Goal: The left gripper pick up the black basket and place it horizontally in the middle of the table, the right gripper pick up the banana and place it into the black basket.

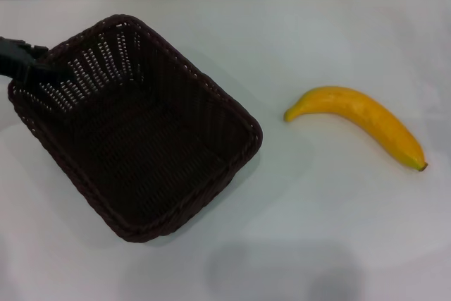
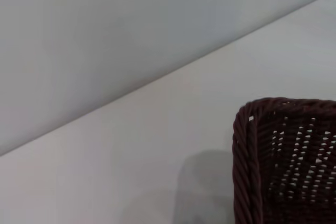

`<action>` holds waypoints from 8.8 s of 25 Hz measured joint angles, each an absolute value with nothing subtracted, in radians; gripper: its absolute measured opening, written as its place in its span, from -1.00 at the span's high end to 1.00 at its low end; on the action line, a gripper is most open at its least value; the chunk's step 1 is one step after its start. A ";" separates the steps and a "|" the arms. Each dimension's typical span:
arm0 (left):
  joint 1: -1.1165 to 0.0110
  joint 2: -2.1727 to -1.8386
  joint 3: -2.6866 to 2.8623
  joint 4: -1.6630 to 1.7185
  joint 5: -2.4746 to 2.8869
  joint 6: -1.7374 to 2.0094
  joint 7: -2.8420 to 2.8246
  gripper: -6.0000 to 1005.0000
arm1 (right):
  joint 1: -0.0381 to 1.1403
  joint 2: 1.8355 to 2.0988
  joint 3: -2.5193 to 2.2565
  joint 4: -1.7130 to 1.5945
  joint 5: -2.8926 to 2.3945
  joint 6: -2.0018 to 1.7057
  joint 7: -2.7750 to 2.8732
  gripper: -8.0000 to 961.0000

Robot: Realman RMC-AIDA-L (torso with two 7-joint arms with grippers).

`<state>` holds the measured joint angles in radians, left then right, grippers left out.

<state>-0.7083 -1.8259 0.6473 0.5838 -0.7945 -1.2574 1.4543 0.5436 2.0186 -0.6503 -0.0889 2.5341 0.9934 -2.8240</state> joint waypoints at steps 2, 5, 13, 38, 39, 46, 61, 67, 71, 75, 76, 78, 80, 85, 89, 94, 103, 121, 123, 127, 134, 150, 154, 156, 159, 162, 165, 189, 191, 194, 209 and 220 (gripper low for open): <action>-0.708 -1.826 0.647 0.584 -0.795 -1.257 1.449 -0.53 | 0.545 2.019 -0.650 -0.089 2.534 0.993 -2.824 -0.78; -0.708 -1.826 0.649 0.583 -0.792 -1.260 1.429 -0.41 | 0.546 2.020 -0.650 -0.089 2.534 0.993 -2.824 -0.78; -0.697 -1.840 0.647 0.590 -0.795 -1.262 1.411 0.25 | 0.543 2.021 -0.668 -0.090 2.533 1.006 -2.824 -0.78; -0.553 -2.079 0.885 1.197 -0.720 -1.365 0.497 0.61 | 0.493 2.000 -0.714 -0.311 2.531 0.988 -2.821 -0.78; -0.538 -2.079 0.915 1.218 -0.720 -1.354 0.449 0.61 | 0.493 1.999 -0.714 -0.320 2.531 0.980 -2.821 -0.78; -0.406 -2.080 1.035 1.383 -0.719 -1.274 0.214 0.62 | 0.490 1.990 -0.715 -0.338 2.510 0.968 -2.829 -0.78; -0.278 -2.082 1.209 1.443 -0.739 -1.170 0.107 0.62 | 0.491 2.002 -0.715 -0.351 2.484 0.968 -2.832 -0.78; -0.255 -2.080 1.209 1.445 -0.768 -1.172 0.121 0.62 | 0.483 2.009 -0.715 -0.348 2.483 0.973 -2.828 -0.78; -0.259 -2.075 1.175 1.439 -0.793 -1.211 0.140 0.57 | 0.481 2.011 -0.713 -0.337 2.484 0.973 -2.824 -0.78; -0.276 -2.074 1.105 1.421 -0.796 -1.274 0.158 0.45 | 0.480 2.013 -0.713 -0.324 2.489 0.974 -2.823 -0.78; -0.276 -2.074 1.096 1.421 -0.798 -1.279 0.164 0.42 | 0.480 2.014 -0.713 -0.324 2.489 0.976 -2.823 -0.78; -0.275 -2.074 1.085 1.420 -0.807 -1.285 0.182 0.36 | 0.477 2.015 -0.713 -0.323 2.488 0.976 -2.822 -0.78; -0.274 -2.073 1.075 1.419 -0.822 -1.287 0.211 0.31 | 0.473 2.016 -0.714 -0.319 2.485 0.977 -2.821 -0.78; -0.280 -2.069 1.001 1.414 -0.888 -1.309 0.340 0.09 | 0.468 2.016 -0.720 -0.312 2.484 0.985 -2.820 -0.78; -0.309 -2.069 0.886 1.380 -0.924 -1.333 0.478 -0.09 | 0.442 2.008 -0.797 -0.341 2.481 0.991 -2.752 -0.78; -0.336 -2.068 0.756 1.314 -1.011 -1.336 0.672 -0.42 | 0.341 1.985 -0.916 -0.532 2.360 0.934 -2.502 -0.78; -0.317 -2.069 0.536 1.106 -1.399 -1.350 1.122 -0.78 | 0.214 1.922 -0.919 -1.022 1.684 0.952 -1.668 -0.78; -0.276 -2.059 0.504 0.992 -1.529 -1.378 1.310 -0.78 | 0.548 2.011 -0.966 -1.342 0.609 1.505 -0.766 -0.78; -0.282 -2.054 0.509 0.982 -1.527 -1.378 1.319 -0.78 | 0.565 2.011 -0.999 -1.319 0.608 1.516 -0.734 -0.78; -0.280 -2.045 0.508 0.964 -1.524 -1.378 1.330 -0.78 | 0.605 2.011 -1.071 -1.277 0.605 1.512 -0.679 -0.76; -0.282 -2.032 0.507 0.955 -1.523 -1.379 1.327 -0.78 | 0.647 2.013 -1.168 -1.192 0.590 1.433 -0.631 -0.71; -0.289 -2.032 0.506 0.951 -1.524 -1.365 1.332 -0.78 | 0.704 2.013 -1.270 -1.090 0.513 1.382 -0.585 -0.59; -0.288 -2.034 0.506 0.951 -1.527 -1.365 1.332 -0.78 | 0.720 2.013 -1.272 -1.047 0.487 1.377 -0.580 -0.56; -0.288 -2.034 0.506 0.951 -1.527 -1.365 1.332 -0.78 | 0.728 2.012 -1.272 -1.031 0.486 1.376 -0.583 -0.37; -0.288 -2.035 0.506 0.951 -1.528 -1.365 1.331 -0.78 | 0.731 2.012 -1.272 -1.024 0.486 1.377 -0.588 -0.10; -0.288 -2.036 0.506 0.951 -1.531 -1.365 1.331 -0.78 | 0.731 2.012 -1.272 -1.024 0.486 1.376 -0.590 -0.05; -0.288 -2.037 0.506 0.943 -1.531 -1.364 1.328 -0.78 | 0.729 2.010 -1.271 -1.022 0.488 1.374 -0.607 -0.02; -0.282 -2.034 0.505 0.940 -1.545 -1.364 1.333 -0.78 | 0.723 2.010 -1.084 -1.292 0.927 1.341 -0.929 -0.12; -0.282 -2.034 0.505 0.940 -1.550 -1.364 1.337 -0.78 | 0.745 2.011 -1.158 -1.272 0.962 1.314 -0.946 -0.12; -0.283 -2.035 0.505 0.940 -1.551 -1.364 1.340 -0.78 | 0.781 2.013 -1.264 -1.224 1.001 1.262 -0.978 -0.14; -0.274 -2.052 0.504 0.937 -1.579 -1.365 1.416 -0.78 | 0.760 2.016 -1.417 -1.138 1.153 1.149 -1.083 -0.26; -0.262 -2.057 0.440 0.769 -1.692 -1.373 1.653 -0.78 | 0.419 2.014 -0.992 -1.035 1.580 1.069 -1.598 -0.79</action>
